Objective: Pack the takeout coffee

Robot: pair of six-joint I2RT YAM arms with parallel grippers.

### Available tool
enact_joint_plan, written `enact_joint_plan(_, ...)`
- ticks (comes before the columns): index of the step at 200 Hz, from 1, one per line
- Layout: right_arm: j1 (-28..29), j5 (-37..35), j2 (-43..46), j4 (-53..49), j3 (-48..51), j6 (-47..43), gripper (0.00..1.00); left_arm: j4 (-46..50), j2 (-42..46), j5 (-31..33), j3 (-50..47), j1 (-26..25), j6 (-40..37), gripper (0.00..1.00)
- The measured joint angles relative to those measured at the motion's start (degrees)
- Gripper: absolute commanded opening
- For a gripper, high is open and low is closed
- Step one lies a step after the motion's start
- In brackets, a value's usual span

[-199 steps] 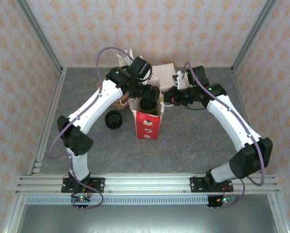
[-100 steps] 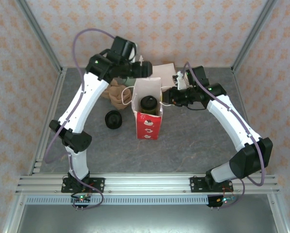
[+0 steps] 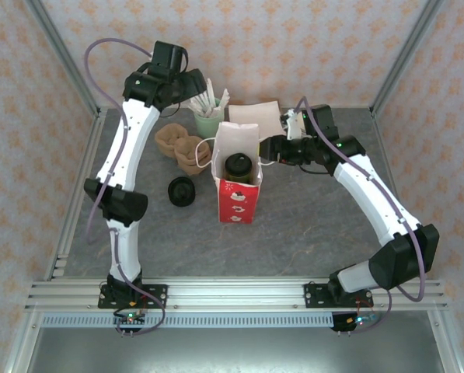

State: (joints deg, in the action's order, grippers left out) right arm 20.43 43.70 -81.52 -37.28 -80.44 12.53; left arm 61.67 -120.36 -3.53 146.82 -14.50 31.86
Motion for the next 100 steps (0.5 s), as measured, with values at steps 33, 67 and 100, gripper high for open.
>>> enact_joint_plan(33, -0.2, -0.8, 0.0, 0.2, 0.0, -0.2, 0.52, -1.1, -5.9, -0.3, 5.0, 1.1, -1.6, 0.69)
enact_joint_plan(67, -0.6, -0.9, 0.0, 0.6, 0.0, -0.4, 0.52, -1.6, -8.0, -3.7, 5.2, 0.7, -7.3, 0.67)
enact_joint_plan(100, -0.6, -0.9, 0.0, 1.6, 0.0, -0.4, 0.52, -1.5, -8.3, -6.1, 5.2, -0.2, -13.2, 0.72)
